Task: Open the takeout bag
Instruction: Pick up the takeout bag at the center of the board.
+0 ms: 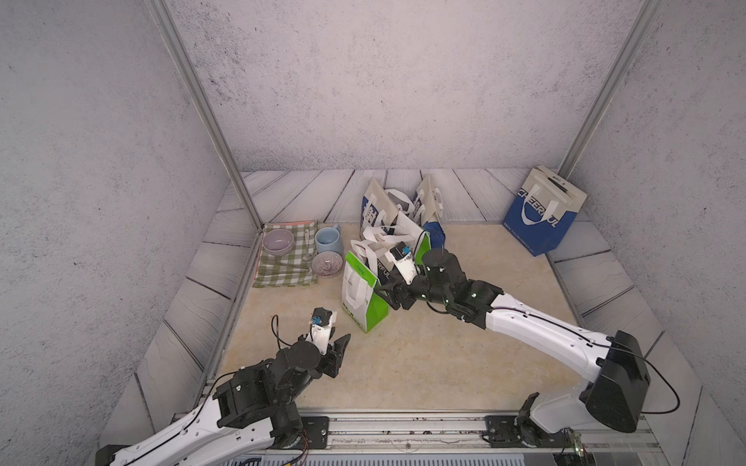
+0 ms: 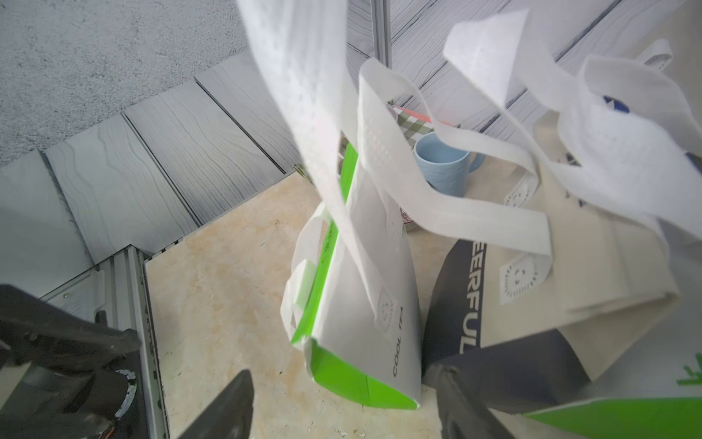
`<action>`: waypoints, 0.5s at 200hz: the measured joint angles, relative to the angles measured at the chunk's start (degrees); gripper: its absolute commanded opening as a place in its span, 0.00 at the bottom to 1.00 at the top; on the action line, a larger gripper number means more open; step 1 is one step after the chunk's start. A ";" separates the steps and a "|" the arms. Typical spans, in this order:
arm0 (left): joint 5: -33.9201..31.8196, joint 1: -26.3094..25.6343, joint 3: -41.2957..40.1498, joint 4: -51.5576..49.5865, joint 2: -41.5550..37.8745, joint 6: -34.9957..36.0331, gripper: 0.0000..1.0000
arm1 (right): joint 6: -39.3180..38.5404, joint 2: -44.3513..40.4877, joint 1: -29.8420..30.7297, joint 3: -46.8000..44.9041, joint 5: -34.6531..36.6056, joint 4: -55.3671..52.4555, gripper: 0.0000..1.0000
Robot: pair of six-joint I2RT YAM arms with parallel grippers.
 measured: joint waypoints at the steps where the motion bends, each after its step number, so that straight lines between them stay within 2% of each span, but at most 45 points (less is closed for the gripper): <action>1: 0.00 0.00 0.00 0.00 0.00 0.00 0.46 | 0.00 0.24 0.02 0.24 0.00 0.04 0.73; 11: 0.04 0.00 0.00 0.02 0.00 0.00 0.46 | -0.09 1.88 0.09 1.53 0.00 0.31 0.71; 25: 0.07 0.00 0.00 0.02 0.00 0.00 0.46 | -0.31 4.07 0.31 3.39 -0.13 0.37 0.63; 51: 0.13 0.00 0.00 0.02 0.00 0.02 0.46 | -1.46 7.32 0.44 6.14 -0.61 0.04 0.34; 72: 0.24 0.00 0.00 0.02 -0.13 0.15 0.47 | -2.32 7.61 0.44 6.32 -1.79 -0.74 0.14; 92: 1.27 0.00 -0.04 0.63 -0.85 1.46 0.49 | -4.39 6.86 0.44 6.10 -3.32 -2.34 0.01; 100: 1.95 0.00 -0.22 1.38 -1.33 2.01 0.50 | -5.40 6.21 0.42 5.86 -4.26 -3.50 0.00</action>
